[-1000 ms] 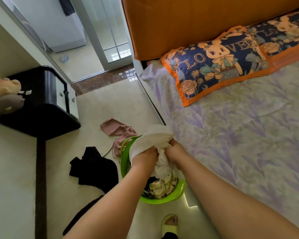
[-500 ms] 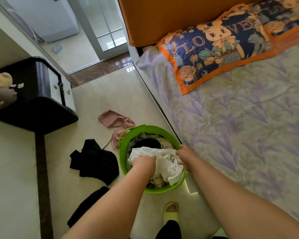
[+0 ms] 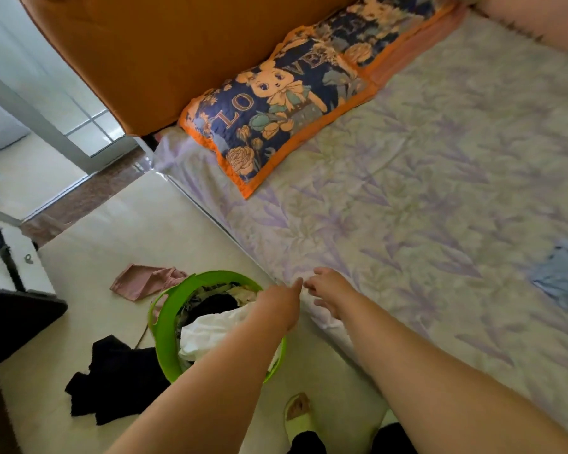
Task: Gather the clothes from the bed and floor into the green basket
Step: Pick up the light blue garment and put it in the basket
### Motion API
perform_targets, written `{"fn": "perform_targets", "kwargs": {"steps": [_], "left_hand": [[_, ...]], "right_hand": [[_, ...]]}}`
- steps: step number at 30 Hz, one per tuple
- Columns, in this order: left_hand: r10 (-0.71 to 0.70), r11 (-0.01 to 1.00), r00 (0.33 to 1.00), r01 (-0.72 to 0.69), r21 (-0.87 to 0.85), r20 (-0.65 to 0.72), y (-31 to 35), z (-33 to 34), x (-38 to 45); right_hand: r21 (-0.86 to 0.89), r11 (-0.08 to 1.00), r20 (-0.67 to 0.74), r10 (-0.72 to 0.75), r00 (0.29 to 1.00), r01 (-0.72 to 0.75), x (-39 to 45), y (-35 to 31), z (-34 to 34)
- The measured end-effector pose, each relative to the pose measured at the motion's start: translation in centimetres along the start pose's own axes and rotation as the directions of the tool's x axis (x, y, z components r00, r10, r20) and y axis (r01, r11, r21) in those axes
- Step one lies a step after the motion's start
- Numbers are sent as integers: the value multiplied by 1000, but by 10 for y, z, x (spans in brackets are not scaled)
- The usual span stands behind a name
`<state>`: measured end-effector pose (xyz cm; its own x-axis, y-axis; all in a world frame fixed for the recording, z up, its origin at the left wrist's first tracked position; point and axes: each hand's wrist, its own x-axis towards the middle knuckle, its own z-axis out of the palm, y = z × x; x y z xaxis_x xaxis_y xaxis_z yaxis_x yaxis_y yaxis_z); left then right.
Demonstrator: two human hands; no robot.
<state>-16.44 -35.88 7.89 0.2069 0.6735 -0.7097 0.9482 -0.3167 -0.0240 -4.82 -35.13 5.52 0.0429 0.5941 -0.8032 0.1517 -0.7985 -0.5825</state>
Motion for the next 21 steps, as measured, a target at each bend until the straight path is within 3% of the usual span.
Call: {"fn": "perform_targets", "kwargs": {"steps": [6,17,21], "left_hand": [[180,982,980,-174,77,-81,128,-38,36],[368,920,928,-354,166,-57,339,-78,98],[392,916,920,-388,100,-21,402,-84,124]], "right_hand": [[208,978,-122,42,992,-15,3,28,-125],[404,913,-285,75,956,49,2,93,-334],[448,892,-321,104,941,54,10,117,-397]]}}
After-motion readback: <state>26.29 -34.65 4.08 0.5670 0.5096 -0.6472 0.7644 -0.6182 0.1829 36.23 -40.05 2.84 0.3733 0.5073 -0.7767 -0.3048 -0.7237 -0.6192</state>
